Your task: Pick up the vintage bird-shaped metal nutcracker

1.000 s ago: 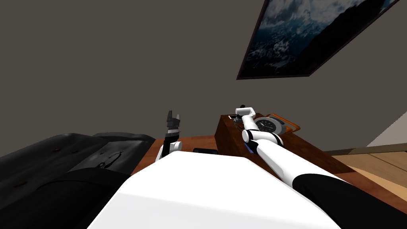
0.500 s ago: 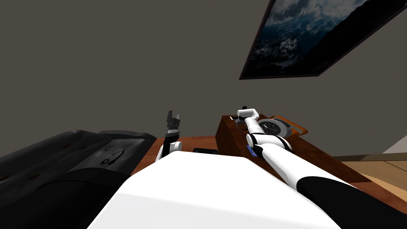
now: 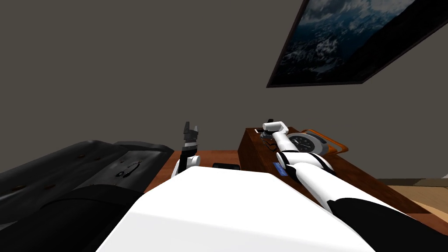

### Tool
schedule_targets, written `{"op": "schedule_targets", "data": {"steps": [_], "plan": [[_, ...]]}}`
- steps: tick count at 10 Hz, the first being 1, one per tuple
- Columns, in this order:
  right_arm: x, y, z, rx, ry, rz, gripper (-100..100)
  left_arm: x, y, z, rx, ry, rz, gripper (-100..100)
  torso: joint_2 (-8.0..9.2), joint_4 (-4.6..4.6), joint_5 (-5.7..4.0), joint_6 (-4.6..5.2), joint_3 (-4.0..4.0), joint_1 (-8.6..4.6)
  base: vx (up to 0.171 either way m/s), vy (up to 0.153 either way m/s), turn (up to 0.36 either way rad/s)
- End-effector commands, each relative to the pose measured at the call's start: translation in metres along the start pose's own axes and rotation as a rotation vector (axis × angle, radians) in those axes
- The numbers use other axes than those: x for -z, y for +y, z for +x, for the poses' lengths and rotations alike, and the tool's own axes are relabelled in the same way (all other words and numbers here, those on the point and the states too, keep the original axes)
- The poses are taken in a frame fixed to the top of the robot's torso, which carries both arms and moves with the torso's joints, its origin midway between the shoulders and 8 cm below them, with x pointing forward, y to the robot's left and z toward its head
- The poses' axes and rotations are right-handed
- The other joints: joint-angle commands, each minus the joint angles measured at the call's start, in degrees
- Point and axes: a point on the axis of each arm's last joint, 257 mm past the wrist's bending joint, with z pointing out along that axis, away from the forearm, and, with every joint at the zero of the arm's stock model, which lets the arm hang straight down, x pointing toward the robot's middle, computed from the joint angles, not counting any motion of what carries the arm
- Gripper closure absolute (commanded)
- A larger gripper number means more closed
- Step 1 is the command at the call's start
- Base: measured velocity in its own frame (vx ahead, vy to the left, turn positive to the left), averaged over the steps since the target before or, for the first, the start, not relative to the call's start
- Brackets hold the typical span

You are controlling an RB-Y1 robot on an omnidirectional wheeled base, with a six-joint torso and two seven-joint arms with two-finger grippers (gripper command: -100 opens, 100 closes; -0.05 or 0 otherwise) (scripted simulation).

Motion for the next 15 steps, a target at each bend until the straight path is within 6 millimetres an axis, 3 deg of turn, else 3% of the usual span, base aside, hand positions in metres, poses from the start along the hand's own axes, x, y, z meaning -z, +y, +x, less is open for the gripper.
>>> {"op": "schedule_targets", "data": {"steps": [1, 3, 4, 5, 7, 8, 12, 13, 14, 15], "plan": [[-0.005, -0.014, 0.013, -0.003, 0.015, 0.023, -100, 0.0, 0.0, 0.0, 0.0, 0.0, 0.0, 0, 0.0, 0.0, 0.0, 0.0, 0.0, 0.0, 0.025, -0.003, 0.102], [-0.006, 0.0, 0.017, 0.01, 0.027, -0.016, -100, 0.0, 0.0, 0.0, 0.0, 0.0, 0.0, 0, -0.04, -0.11, -0.11, -0.04, -0.07, -0.01, 0.017, -0.009, 0.014], [-0.012, -0.012, 0.031, 0.012, 0.044, 0.01, -100, 0.0, 0.0, 0.0, 0.0, 0.0, 0.0, 0, -0.04, -0.21, -0.21, -0.07, -0.12, 0.01, 0.021, -0.007, 0.11], [-0.013, -0.004, 0.034, 0.022, 0.053, -0.01, -100, 0.0, 0.0, 0.0, 0.0, 0.0, 0.0, 0, -0.04, -0.4, -0.39, -0.07, -0.22, 0.02, 0.02, -0.007, 0.049], [-0.01, -0.007, 0.028, 0.015, 0.039, -0.01, -100, 0.0, 0.0, 0.0, 0.0, 0.0, 0.0, 0, -0.05, -0.66, -0.64, -0.09, -0.36, 0.06, 0.004, 0.001, -0.004], [-0.009, -0.007, 0.028, 0.016, 0.04, -0.011, 100, 0.0, 0.0, 0.0, 0.0, 0.0, 0.0, 0, -0.06, -0.68, -0.65, -0.09, -0.37, 0.06, 0.0, 0.0, 0.0], [-0.009, 0.0, 0.029, 0.021, 0.039, -0.024, 100, 0.0, 0.0, 0.0, 0.0, 0.0, 0.0, 0, 0.04, -0.62, -0.48, 0.23, -0.29, -0.16, 0.0, 0.006, 0.014], [-0.009, -0.001, 0.028, 0.02, 0.039, -0.023, 0, 0.0, 0.0, 0.0, 0.0, 0.0, 0.0, 0, 0.04, -0.62, -0.48, 0.22, -0.29, -0.17, 0.0, 0.0, 0.0], [-0.006, 0.005, 0.018, 0.009, 0.031, -0.033, 100, 0.0, 0.0, 0.0, 0.0, 0.0, 0.0, 0, 0.04, -0.62, -0.48, 0.22, -0.29, -0.18, -0.022, -0.001, -0.152], [-0.006, 0.0, 0.017, 0.01, 0.027, -0.016, 100, 0.0, 0.0, 0.0, 0.0, 0.0, 0.0, 0, 0.11, -0.61, -0.48, 0.28, -0.26, -0.21, -0.03, 0.0, -0.081]]}}
